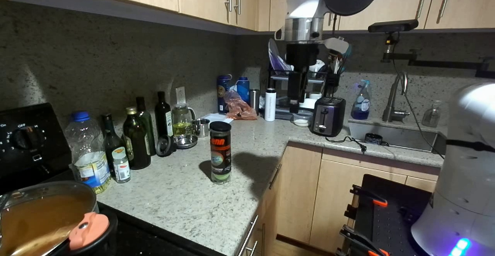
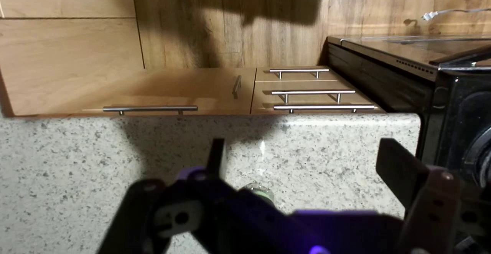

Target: Place the lid on the counter

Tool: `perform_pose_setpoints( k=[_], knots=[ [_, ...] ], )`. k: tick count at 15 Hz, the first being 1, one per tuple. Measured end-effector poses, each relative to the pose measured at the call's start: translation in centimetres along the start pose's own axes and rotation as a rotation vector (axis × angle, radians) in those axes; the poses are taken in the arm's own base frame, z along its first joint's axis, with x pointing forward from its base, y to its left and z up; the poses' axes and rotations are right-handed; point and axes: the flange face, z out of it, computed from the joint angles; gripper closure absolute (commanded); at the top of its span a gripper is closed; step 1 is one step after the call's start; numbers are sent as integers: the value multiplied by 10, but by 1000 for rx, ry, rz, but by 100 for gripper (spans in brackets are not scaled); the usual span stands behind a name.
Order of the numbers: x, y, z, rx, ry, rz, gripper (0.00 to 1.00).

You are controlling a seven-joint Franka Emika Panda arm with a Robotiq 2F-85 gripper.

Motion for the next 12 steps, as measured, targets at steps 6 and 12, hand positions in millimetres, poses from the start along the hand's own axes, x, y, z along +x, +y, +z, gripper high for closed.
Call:
perform_pose_setpoints(
  k=[6,12],
  knots=[
    [38,-2,32,-34,53,-84,0],
    [91,-6,38,-88,82,-202,0]
  ],
)
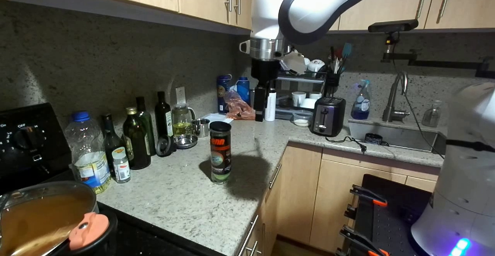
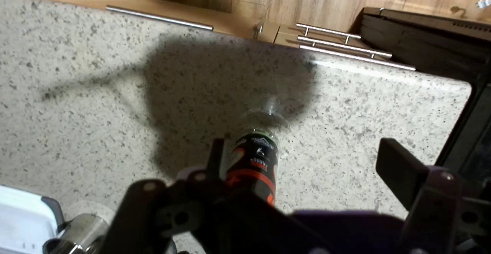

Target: Place the lid on the counter

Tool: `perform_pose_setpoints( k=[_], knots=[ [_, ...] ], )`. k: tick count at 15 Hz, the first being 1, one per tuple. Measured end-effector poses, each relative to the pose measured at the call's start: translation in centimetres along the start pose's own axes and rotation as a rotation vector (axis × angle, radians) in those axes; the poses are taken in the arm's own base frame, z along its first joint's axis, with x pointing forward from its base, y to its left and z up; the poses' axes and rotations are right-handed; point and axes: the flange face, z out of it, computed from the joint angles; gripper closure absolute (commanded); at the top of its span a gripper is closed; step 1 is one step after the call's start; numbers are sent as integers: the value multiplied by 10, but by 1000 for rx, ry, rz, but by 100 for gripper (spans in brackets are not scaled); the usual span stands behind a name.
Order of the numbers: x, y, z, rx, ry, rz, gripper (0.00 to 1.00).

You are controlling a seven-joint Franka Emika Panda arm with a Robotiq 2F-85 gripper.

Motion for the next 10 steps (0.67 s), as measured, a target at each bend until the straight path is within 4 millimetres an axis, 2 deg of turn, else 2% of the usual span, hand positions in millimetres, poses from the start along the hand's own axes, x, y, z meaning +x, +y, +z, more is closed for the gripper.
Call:
perform_pose_setpoints(
  k=[5,7,10],
  knots=[
    [46,-1,8,-40,20,-80,0],
    [54,0,12,-37,18,-82,0],
    [56,0,12,-37,19,-83,0]
  ],
)
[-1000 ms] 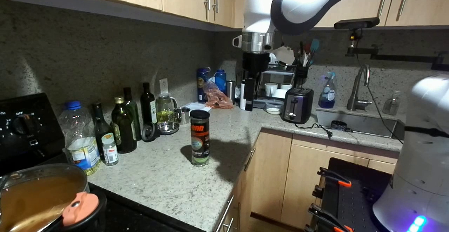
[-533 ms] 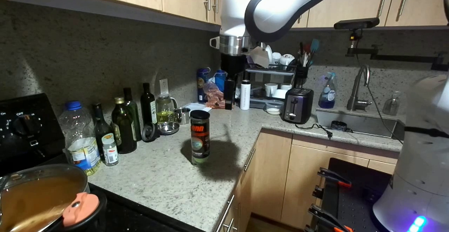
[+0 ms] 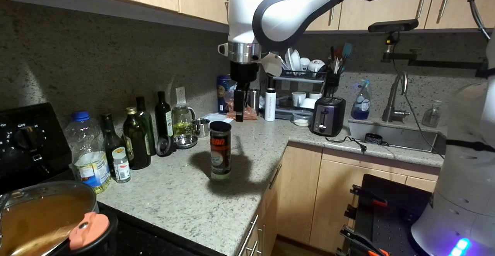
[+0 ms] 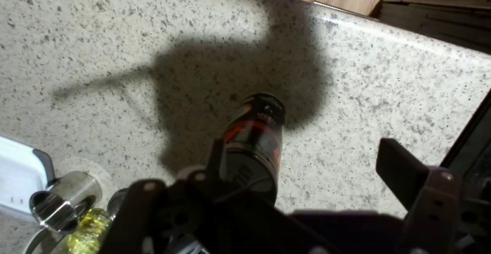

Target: Place the lid on the counter

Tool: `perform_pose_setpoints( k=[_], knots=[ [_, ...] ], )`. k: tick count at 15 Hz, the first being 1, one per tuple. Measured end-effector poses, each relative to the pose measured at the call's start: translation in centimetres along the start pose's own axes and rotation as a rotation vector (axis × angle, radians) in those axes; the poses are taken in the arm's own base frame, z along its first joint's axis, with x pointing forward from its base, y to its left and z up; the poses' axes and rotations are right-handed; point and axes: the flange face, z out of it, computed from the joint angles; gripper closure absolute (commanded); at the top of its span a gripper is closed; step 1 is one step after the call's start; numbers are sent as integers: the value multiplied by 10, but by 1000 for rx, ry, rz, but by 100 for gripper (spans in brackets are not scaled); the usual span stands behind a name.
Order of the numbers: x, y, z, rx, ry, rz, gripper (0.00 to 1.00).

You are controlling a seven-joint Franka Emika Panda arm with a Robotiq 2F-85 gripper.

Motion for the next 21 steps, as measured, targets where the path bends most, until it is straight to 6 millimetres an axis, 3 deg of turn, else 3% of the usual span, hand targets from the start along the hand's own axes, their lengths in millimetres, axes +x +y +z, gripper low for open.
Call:
perform_pose_setpoints(
  k=[4,8,14,15,16,21],
  knots=[
    [2,0,4,-12,4,1,0],
    [15,-7,24,-77,38,-29,1],
    [43,-29,48,-142,55,-87,16],
    [47,-31,50,-154,57,-94,34],
    [52,-32,52,-163,58,-97,38],
    [62,-28,61,-207,61,-92,76]
  ],
)
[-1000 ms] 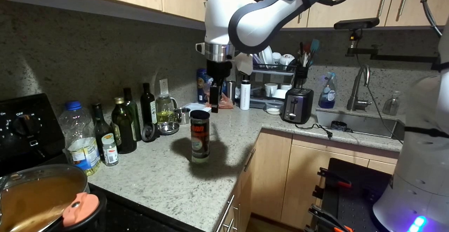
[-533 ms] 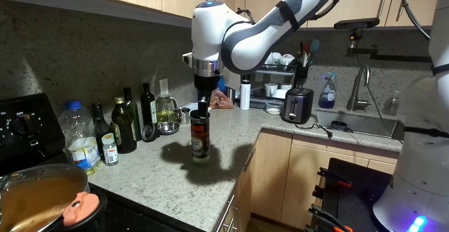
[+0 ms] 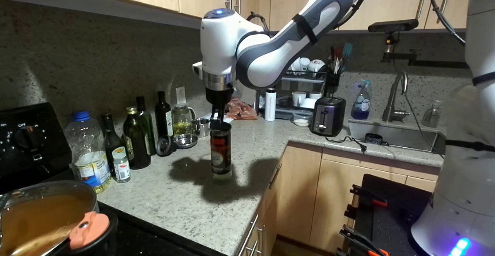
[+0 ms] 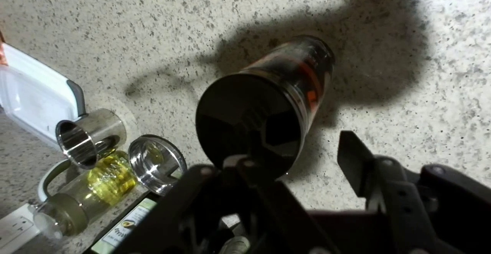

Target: Place the lid on the counter

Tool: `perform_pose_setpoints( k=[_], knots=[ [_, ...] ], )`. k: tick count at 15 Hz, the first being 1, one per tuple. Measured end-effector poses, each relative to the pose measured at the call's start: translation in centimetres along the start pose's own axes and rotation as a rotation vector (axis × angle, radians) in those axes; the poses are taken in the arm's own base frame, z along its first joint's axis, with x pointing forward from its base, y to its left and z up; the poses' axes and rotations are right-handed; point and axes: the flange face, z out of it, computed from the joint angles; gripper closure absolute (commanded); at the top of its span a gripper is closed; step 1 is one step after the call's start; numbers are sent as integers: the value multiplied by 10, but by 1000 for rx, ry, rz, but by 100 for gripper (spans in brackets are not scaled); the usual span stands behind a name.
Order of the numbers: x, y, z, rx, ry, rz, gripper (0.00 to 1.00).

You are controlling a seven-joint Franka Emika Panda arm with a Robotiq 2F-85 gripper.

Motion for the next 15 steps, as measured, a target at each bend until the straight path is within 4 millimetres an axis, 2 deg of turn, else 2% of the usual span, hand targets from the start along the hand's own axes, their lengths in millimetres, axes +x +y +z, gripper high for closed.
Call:
perform_pose_setpoints(
  k=[2,4,8,15],
  knots=[
    [0,2,3,-8,-3,10,91],
    [0,3,3,-19,-2,15,99],
    [4,-3,-3,-35,12,18,99],
    [12,-13,-42,-89,85,11,100]
  ],
)
